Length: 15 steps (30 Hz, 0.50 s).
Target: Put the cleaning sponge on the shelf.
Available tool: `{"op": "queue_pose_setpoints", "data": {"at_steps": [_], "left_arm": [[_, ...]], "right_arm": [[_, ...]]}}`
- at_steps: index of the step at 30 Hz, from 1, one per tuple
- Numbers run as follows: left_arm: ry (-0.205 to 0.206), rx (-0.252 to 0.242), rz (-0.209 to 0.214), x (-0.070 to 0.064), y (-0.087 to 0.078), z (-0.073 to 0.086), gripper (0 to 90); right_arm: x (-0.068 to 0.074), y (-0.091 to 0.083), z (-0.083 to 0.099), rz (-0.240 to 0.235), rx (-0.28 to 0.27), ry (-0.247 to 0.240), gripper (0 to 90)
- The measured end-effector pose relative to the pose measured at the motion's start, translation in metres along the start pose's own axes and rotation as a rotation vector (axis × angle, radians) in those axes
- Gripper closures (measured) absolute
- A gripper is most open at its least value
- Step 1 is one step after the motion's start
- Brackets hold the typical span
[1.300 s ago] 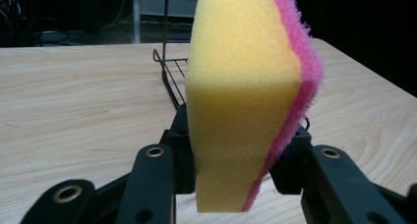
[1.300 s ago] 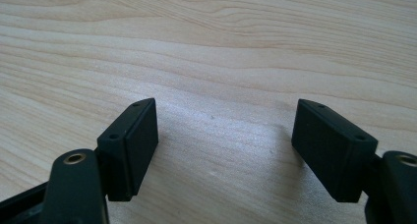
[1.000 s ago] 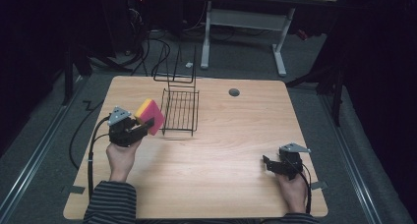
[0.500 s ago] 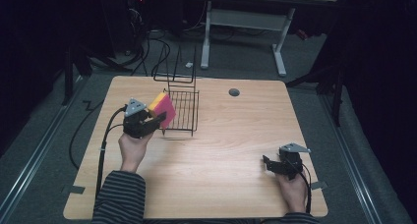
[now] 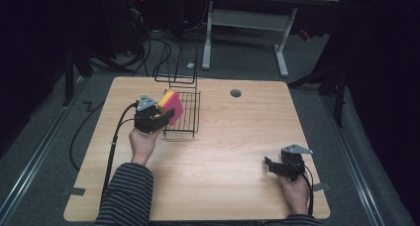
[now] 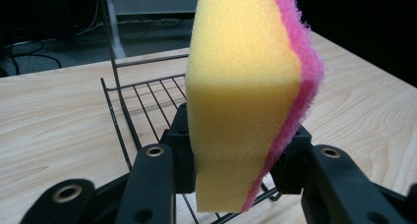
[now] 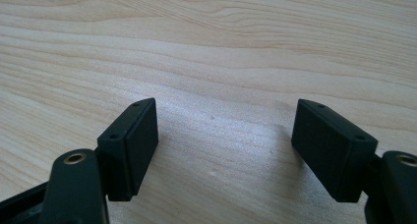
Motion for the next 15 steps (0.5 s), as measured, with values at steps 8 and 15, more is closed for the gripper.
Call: {"op": "queue_pose_setpoints", "data": {"at_steps": [8, 15], "left_arm": [[0.027, 0.021, -0.016, -0.003, 0.021, 0.002, 61.2], [0.010, 0.015, -0.044, 0.002, 0.037, 0.006, 61.1]], "right_arm": [[0.000, 0.000, 0.000, 0.000, 0.000, 0.000, 26.0], [0.000, 0.000, 0.000, 0.000, 0.000, 0.000, 26.0]]}}
Point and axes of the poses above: each handheld gripper's, and its own axes: y roughly forward along the jaws, z roughly out of its underside, x roughly to its left, the point moved 3 cm from there along y, roughly forward along the jaws, and after that the axes turned 12 degrees about -y, right-handed, at the moved point
